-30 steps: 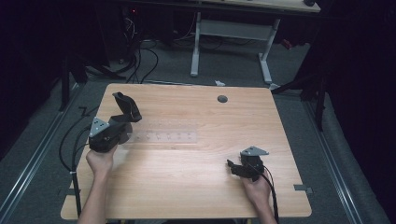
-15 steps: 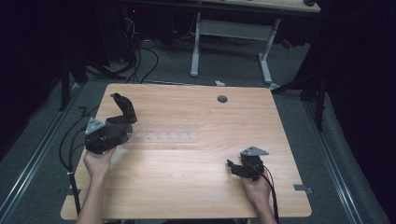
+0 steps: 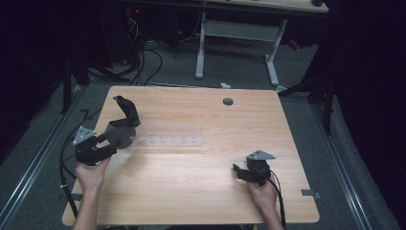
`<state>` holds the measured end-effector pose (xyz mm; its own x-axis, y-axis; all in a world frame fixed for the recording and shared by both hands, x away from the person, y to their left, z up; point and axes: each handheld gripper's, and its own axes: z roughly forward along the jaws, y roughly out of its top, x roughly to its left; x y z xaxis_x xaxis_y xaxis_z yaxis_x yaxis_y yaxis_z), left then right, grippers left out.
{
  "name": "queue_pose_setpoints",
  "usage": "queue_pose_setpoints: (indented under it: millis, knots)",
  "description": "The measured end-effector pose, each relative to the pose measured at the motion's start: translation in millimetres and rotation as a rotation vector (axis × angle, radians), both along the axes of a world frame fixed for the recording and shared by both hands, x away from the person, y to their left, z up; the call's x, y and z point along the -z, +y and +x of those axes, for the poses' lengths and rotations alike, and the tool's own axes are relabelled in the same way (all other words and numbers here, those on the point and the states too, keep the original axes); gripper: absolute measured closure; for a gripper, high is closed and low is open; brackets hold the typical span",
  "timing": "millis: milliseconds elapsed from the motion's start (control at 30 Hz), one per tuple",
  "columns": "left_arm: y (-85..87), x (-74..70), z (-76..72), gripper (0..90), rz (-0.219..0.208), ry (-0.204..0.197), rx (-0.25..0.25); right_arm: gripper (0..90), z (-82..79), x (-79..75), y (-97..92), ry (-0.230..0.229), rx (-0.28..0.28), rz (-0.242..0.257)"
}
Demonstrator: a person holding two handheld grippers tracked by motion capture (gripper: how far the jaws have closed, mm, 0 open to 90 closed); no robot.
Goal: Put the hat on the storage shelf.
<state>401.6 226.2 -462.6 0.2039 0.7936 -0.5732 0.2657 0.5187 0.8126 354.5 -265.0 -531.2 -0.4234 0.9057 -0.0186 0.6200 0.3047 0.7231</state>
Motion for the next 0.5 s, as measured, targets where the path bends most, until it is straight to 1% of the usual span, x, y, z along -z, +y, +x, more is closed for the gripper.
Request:
queue_pose_setpoints:
  millis: [67, 100, 133, 200, 233, 267, 400, 500]
  knots:
    - [2.3, -1.1, -5.7, 35.5, -0.015, -0.001, -0.003, 34.0, 0.0, 0.0, 0.0, 0.000, 0.000, 0.000]
    - [2.3, -1.1, -5.7, 35.3, -0.015, -0.001, -0.003, 34.0, 0.0, 0.0, 0.0, 0.000, 0.000, 0.000]
    - [4.2, -1.5, -11.8, 35.0, -0.022, -0.001, -0.005, 34.0, 0.0, 0.0, 0.0, 0.000, 0.000, 0.000]
    - [4.8, -0.7, -18.5, 34.9, -0.031, 0.001, -0.011, 34.0, 0.0, 0.0, 0.0, 0.000, 0.000, 0.000]
    - [4.8, -0.7, -18.5, 34.8, -0.031, 0.001, -0.011, 34.0, 0.1, 0.1, -0.1, -0.002, -0.001, -0.001]
    - [3.7, 2.6, -26.8, 34.8, -0.037, 0.006, -0.008, 34.0, 0.1, 0.0, -0.1, -0.001, -0.001, -0.001]
    - [-4.7, 17.9, -43.4, 34.9, -0.031, 0.029, 0.004, 34.0, 0.1, 0.1, -0.1, -0.002, -0.001, -0.001]
    - [-17.5, 35.0, -54.1, 35.1, -0.018, 0.068, 0.037, 34.0, 0.1, 0.0, -0.1, -0.001, -0.001, -0.001]
